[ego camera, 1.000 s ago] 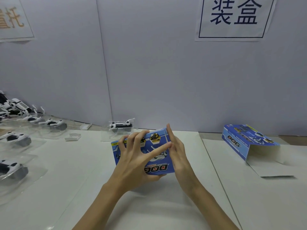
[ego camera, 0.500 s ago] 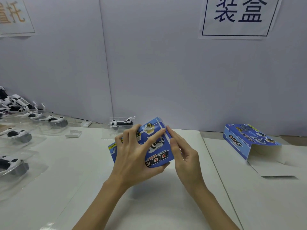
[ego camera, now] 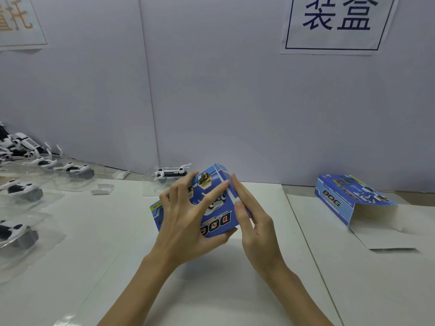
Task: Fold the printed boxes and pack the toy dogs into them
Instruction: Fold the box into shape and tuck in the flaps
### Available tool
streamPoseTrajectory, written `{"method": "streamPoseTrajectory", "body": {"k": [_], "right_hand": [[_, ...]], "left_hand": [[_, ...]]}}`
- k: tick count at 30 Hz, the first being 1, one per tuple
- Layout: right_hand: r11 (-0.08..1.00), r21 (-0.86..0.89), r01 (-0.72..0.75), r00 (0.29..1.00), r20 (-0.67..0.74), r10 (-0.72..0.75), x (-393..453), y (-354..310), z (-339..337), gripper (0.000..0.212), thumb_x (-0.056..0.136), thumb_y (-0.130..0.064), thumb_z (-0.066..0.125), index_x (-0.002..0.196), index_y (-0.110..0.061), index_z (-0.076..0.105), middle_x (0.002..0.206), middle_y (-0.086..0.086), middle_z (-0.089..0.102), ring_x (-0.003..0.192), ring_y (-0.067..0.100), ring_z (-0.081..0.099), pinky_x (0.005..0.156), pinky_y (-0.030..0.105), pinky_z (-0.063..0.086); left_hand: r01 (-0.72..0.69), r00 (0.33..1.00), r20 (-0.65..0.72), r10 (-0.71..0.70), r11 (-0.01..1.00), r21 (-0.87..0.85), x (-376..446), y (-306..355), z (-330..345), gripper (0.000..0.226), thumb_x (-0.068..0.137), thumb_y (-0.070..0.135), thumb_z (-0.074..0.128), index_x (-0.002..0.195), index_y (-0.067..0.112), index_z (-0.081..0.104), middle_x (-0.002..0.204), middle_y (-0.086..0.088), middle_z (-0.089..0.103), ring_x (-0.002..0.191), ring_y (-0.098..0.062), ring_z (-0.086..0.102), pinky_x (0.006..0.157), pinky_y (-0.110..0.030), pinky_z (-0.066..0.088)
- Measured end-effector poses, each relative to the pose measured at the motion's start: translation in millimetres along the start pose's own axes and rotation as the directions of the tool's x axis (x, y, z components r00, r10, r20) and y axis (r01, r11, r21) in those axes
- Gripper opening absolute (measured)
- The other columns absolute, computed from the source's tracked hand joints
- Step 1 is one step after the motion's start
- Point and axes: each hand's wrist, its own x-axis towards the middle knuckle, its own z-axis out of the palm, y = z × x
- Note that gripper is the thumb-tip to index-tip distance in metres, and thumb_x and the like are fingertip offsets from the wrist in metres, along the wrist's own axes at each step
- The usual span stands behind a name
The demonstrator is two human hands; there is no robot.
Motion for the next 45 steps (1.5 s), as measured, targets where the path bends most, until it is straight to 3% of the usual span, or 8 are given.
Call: {"method": "streamPoseTrajectory", "body": {"k": [8, 14, 18, 23, 31, 37, 42, 45], "right_hand": [[0.998, 0.057, -0.013, 1.000, 0.023, 0.012, 4.1, -0.9, -5.0, 0.046, 0.102, -0.033, 0.051, 0.148, -0.040, 0.051, 0.148, -0.016, 0.054, 0.143, 0.017, 0.047, 0.084, 0.031, 0.063], [0.998, 0.054, -0.041, 0.999, 0.008, 0.040, 1.9, 0.6, 2.6, 0.047, 0.103, -0.038, 0.048, 0.150, -0.039, 0.048, 0.149, -0.016, 0.051, 0.144, 0.017, 0.046, 0.089, 0.039, 0.063], [0.999, -0.052, 0.009, 0.998, 0.062, -0.006, -1.1, 1.0, 6.1, 0.053, 0.100, -0.053, 0.044, 0.153, -0.052, 0.038, 0.158, -0.019, 0.039, 0.152, 0.013, 0.032, 0.095, 0.041, 0.061], [0.961, -0.234, 0.144, 0.988, 0.088, -0.126, -4.0, 4.7, 3.6, 0.064, 0.102, -0.045, 0.054, 0.160, -0.047, 0.025, 0.162, -0.019, 0.029, 0.153, 0.018, 0.028, 0.092, 0.032, 0.062], [0.945, -0.285, 0.163, 0.987, 0.033, -0.160, -2.8, 8.5, 12.1, 0.057, 0.104, -0.045, 0.043, 0.155, -0.051, 0.021, 0.165, -0.015, 0.029, 0.152, 0.018, 0.031, 0.097, 0.039, 0.060], [0.947, -0.280, 0.158, 0.987, 0.033, -0.155, -1.0, 14.6, 7.0, 0.056, 0.108, -0.034, 0.044, 0.155, -0.056, 0.024, 0.166, -0.022, 0.025, 0.153, 0.014, 0.027, 0.100, 0.035, 0.059], [0.956, -0.253, 0.148, 0.989, 0.038, -0.143, -0.7, 16.8, 5.6, 0.054, 0.108, -0.035, 0.043, 0.156, -0.049, 0.025, 0.165, -0.021, 0.028, 0.152, 0.016, 0.030, 0.101, 0.030, 0.057], [0.950, -0.294, 0.106, 0.994, 0.019, -0.105, 0.5, 19.5, 4.4, 0.054, 0.105, -0.045, 0.042, 0.155, -0.049, 0.022, 0.166, -0.017, 0.027, 0.150, 0.010, 0.032, 0.098, 0.023, 0.057]], "left_hand": [[-0.013, 0.999, -0.039, 0.009, 0.994, -0.106, 4.5, 7.1, 1.5, 0.066, 0.083, 0.080, 0.059, 0.135, 0.041, 0.054, 0.159, -0.012, 0.039, 0.143, -0.031, 0.040, 0.109, -0.054, 0.042], [-0.020, 0.999, -0.051, 0.016, 0.995, -0.094, 9.4, 9.2, 1.1, 0.062, 0.082, 0.080, 0.058, 0.127, 0.038, 0.055, 0.153, -0.011, 0.036, 0.140, -0.029, 0.038, 0.103, -0.054, 0.043], [-0.020, 0.998, -0.064, 0.014, 0.994, -0.107, 6.0, 5.7, -0.2, 0.062, 0.084, 0.082, 0.054, 0.128, 0.038, 0.053, 0.154, -0.012, 0.034, 0.140, -0.029, 0.035, 0.105, -0.056, 0.043], [-0.020, 0.996, -0.091, 0.010, 0.994, -0.107, 4.7, 6.0, 1.1, 0.062, 0.079, 0.074, 0.066, 0.127, 0.035, 0.052, 0.152, -0.012, 0.034, 0.138, -0.031, 0.038, 0.102, -0.059, 0.046], [0.004, 0.997, -0.075, -0.007, 0.999, -0.040, 3.2, 5.2, 5.1, 0.077, 0.084, 0.076, 0.062, 0.148, 0.038, 0.046, 0.156, -0.012, 0.033, 0.141, -0.031, 0.038, 0.108, -0.051, 0.041], [-0.043, 0.995, -0.090, 0.040, 0.999, -0.030, 9.2, 6.1, 9.5, 0.071, 0.083, 0.076, 0.060, 0.139, 0.033, 0.051, 0.154, -0.009, 0.033, 0.136, -0.027, 0.039, 0.107, -0.043, 0.038], [-0.035, 0.995, -0.098, 0.028, 0.997, -0.066, 7.6, 8.0, 12.2, 0.069, 0.086, 0.075, 0.058, 0.141, 0.033, 0.051, 0.158, -0.009, 0.033, 0.140, -0.029, 0.039, 0.111, -0.049, 0.039], [-0.029, 0.999, -0.024, 0.027, 0.997, -0.074, 4.1, 7.1, 12.7, 0.078, 0.086, 0.077, 0.057, 0.152, 0.037, 0.043, 0.166, -0.007, 0.028, 0.151, -0.030, 0.030, 0.115, -0.065, 0.030]]}}
